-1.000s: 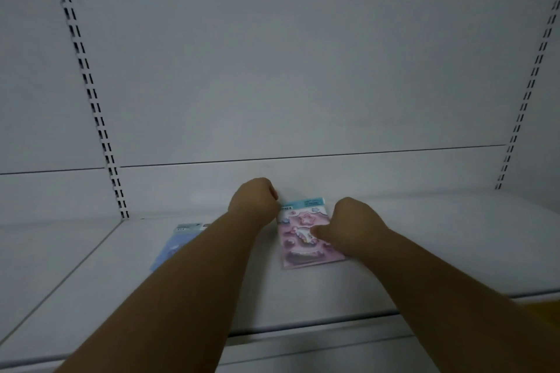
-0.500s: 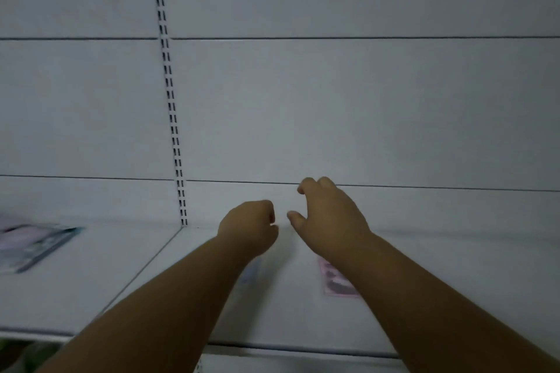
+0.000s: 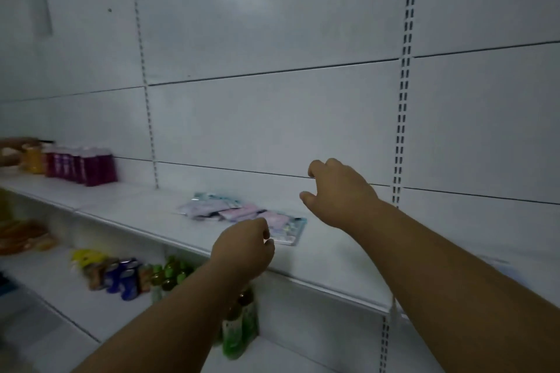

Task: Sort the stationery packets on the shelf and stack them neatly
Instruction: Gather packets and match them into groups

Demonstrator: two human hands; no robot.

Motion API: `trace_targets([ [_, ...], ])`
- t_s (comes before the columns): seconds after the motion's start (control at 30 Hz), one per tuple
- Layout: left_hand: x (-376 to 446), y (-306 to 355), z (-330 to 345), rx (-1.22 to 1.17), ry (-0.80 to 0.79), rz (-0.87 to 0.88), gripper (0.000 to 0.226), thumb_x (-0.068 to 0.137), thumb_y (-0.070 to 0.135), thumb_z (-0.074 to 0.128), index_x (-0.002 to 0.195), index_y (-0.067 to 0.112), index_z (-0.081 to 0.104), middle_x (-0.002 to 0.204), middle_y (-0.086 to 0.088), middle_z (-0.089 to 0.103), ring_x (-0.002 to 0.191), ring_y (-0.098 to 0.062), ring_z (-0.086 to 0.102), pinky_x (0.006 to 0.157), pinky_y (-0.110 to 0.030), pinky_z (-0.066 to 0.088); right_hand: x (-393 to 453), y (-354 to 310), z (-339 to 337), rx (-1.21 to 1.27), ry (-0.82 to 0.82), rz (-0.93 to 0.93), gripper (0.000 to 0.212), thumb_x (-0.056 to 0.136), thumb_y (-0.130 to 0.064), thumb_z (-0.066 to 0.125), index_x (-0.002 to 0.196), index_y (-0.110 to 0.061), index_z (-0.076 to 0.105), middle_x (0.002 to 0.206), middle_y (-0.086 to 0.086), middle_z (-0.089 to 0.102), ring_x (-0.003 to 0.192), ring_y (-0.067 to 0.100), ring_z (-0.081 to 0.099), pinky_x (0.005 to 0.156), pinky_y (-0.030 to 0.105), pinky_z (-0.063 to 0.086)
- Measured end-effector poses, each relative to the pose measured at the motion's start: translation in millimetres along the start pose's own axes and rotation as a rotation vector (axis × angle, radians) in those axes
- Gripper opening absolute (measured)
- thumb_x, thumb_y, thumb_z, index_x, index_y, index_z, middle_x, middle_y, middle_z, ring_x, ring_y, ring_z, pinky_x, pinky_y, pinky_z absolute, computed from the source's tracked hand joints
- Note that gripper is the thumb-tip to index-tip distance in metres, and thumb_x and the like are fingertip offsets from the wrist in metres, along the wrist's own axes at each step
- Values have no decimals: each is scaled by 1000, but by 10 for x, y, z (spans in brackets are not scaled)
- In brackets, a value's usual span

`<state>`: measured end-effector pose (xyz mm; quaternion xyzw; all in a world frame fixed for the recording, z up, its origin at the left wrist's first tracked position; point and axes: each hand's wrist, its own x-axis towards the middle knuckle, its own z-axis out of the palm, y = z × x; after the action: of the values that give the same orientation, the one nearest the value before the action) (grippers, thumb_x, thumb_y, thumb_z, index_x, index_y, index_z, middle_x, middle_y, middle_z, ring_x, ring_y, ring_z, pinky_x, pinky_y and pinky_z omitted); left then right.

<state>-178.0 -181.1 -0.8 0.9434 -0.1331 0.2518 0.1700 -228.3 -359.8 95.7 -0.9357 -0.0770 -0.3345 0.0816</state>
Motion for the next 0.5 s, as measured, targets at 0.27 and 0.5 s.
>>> trace_targets([
  [0.27, 482, -1204, -62, 11, -28, -28, 17, 86, 37, 52, 97, 26, 59, 96, 4, 68, 78, -15, 55, 66, -27, 39, 690, -653, 881, -11, -114, 79, 44, 85, -46, 57, 118, -16, 52, 114, 11, 54, 99, 31, 57, 80, 38, 47],
  [0.5, 1182, -1474, 321, -12, 14, 25, 19, 85, 31, 54, 98, 20, 62, 99, -2, 69, 93, -23, 61, 80, -33, 50, 1223, -541, 1461, -36, -165, 99, 43, 86, -47, 57, 117, -18, 51, 112, 8, 54, 97, 29, 57, 74, 34, 43],
])
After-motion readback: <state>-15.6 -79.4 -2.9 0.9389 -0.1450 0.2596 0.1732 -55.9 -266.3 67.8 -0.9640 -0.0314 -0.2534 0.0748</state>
